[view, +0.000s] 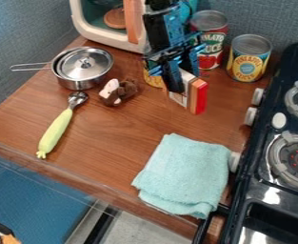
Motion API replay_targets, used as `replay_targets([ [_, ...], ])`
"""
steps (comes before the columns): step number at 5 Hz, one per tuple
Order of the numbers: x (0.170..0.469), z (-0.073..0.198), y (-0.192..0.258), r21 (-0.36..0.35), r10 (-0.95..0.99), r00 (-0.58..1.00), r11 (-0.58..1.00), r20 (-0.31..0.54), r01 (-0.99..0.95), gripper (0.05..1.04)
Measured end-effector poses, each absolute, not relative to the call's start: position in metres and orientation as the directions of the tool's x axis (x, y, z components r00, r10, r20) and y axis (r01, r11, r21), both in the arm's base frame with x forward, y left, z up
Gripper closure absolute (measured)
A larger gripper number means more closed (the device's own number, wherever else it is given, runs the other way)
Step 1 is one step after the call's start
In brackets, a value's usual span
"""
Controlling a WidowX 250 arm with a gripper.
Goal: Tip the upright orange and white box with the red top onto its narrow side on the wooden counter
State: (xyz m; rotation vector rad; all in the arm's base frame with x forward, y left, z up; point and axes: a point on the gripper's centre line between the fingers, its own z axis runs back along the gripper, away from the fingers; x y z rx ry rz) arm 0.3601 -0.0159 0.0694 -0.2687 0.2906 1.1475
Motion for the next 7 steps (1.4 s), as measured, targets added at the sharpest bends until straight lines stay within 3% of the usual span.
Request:
replay_targets([
  [2,0.366,0.052,-0.003,-0.068,0.861,0.434,0.432,-0.266,-0.899,0.711],
  [5,0.359,0.029,0.003,-0.037,0.866,0.438,0.443,-0.241,-0.896,0.711],
  [6,0.358,0.028,0.003,-0.032,0.868,0.437,0.443,-0.238,-0.896,0.634],
  [7,0.354,0.02,0.004,-0.006,0.867,0.431,0.443,-0.251,-0.896,0.293],
])
